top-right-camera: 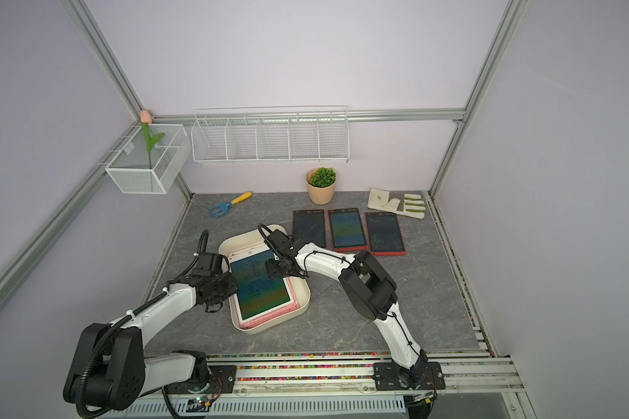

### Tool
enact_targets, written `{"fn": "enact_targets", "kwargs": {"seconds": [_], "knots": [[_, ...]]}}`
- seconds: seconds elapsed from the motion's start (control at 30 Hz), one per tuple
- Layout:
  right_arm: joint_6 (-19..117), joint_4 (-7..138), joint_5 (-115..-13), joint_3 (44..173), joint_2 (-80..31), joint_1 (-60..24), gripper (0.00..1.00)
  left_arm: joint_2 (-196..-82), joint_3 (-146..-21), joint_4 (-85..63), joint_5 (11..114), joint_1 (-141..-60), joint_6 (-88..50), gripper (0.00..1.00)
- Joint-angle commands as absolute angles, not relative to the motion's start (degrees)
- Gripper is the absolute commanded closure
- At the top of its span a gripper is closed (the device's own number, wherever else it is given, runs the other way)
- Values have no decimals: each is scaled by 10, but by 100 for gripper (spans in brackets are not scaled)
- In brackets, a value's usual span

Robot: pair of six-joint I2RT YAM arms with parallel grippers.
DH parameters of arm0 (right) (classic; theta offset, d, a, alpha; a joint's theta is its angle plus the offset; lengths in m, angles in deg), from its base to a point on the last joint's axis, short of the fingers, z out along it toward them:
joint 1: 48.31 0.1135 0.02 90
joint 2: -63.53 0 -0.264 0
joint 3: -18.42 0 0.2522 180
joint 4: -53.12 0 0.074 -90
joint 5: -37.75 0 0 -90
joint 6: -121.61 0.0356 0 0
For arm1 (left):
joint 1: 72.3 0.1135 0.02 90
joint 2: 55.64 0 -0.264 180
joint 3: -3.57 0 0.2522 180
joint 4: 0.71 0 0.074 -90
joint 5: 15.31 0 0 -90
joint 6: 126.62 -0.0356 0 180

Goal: Take out the writing tablet from the storage box
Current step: Pick up the writing tablet from the storage box.

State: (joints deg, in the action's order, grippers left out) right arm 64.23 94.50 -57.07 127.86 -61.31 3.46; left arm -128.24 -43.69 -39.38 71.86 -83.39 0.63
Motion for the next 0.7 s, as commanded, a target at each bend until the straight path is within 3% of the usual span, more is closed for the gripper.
{"fn": "enact_targets", "kwargs": {"seconds": [0.0, 0.67], "knots": [[659, 905, -683, 1273, -594, 50, 35, -1284, -440, -389, 725, -832, 4, 77], [754, 746, -817, 1183, -544, 23, 44, -1288, -441, -390, 726, -832, 4, 77]]}}
